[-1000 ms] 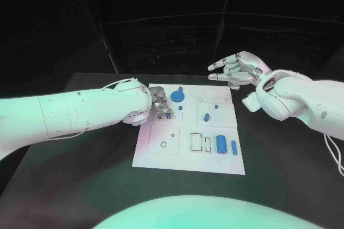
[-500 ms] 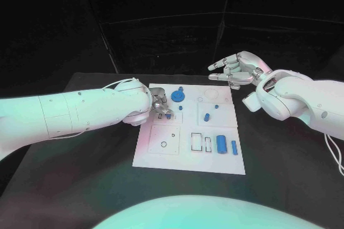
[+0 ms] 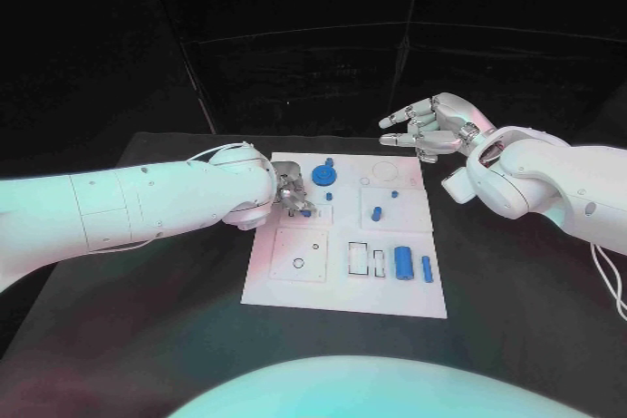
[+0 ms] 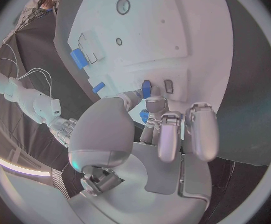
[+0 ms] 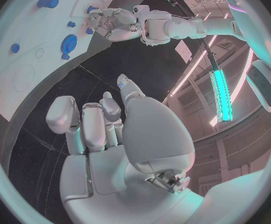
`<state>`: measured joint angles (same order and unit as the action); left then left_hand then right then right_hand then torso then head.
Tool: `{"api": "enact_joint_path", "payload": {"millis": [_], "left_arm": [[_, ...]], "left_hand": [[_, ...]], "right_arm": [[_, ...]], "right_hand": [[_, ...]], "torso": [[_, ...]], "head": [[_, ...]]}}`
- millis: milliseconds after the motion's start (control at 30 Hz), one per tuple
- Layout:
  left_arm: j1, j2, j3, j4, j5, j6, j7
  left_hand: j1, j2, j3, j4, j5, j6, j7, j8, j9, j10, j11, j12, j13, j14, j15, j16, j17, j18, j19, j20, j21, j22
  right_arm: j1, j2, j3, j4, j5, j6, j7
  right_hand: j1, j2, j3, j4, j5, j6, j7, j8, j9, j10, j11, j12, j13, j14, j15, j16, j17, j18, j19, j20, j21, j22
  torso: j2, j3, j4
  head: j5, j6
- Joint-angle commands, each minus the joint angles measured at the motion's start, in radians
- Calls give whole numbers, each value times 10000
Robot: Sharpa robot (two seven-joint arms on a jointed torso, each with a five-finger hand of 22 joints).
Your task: Assemble the parts on the task board
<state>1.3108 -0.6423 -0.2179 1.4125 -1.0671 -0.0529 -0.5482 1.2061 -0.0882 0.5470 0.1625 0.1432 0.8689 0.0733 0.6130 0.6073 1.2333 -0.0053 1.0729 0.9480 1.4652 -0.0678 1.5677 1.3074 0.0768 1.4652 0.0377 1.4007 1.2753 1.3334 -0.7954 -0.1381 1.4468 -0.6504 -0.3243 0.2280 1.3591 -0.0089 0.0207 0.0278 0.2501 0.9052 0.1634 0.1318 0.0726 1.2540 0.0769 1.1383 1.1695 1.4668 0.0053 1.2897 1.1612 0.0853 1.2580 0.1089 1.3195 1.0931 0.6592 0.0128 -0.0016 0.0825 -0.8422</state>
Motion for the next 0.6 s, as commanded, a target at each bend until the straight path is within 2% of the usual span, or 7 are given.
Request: {"api": "enact_joint_path", "payload": {"millis": [33,600], "left_arm": [[-24,-11,-20,1,25,297,-192],[-23,122,-19,-132,224,479,-262]], "left_hand": [[-85,-21,1799,-1705,48,15,-68,71,15,157,-54,40,13,1056,-62,31,2634,-177,89,-36,10,7],[-298,-155,1993,-1763,211,65,-114,183,129,315,-94,188,172,1056,-96,31,2634,-188,115,-68,38,69]], "right_arm": [[19,9,8,6,32,74,95],[19,40,8,-17,32,82,95]], "right_hand": [[-85,24,-38,5,-49,-50,9,36,-5,67,-19,35,-12,155,-81,-59,11,180,28,-14,-65,-13],[-86,29,-47,8,-61,-49,6,42,-5,67,-22,33,-17,152,-83,-80,-13,181,28,-15,-72,-20]], "torso": [[0,-3,-4],[12,2,-12]], "head": [[9,-10],[23,-45]]}}
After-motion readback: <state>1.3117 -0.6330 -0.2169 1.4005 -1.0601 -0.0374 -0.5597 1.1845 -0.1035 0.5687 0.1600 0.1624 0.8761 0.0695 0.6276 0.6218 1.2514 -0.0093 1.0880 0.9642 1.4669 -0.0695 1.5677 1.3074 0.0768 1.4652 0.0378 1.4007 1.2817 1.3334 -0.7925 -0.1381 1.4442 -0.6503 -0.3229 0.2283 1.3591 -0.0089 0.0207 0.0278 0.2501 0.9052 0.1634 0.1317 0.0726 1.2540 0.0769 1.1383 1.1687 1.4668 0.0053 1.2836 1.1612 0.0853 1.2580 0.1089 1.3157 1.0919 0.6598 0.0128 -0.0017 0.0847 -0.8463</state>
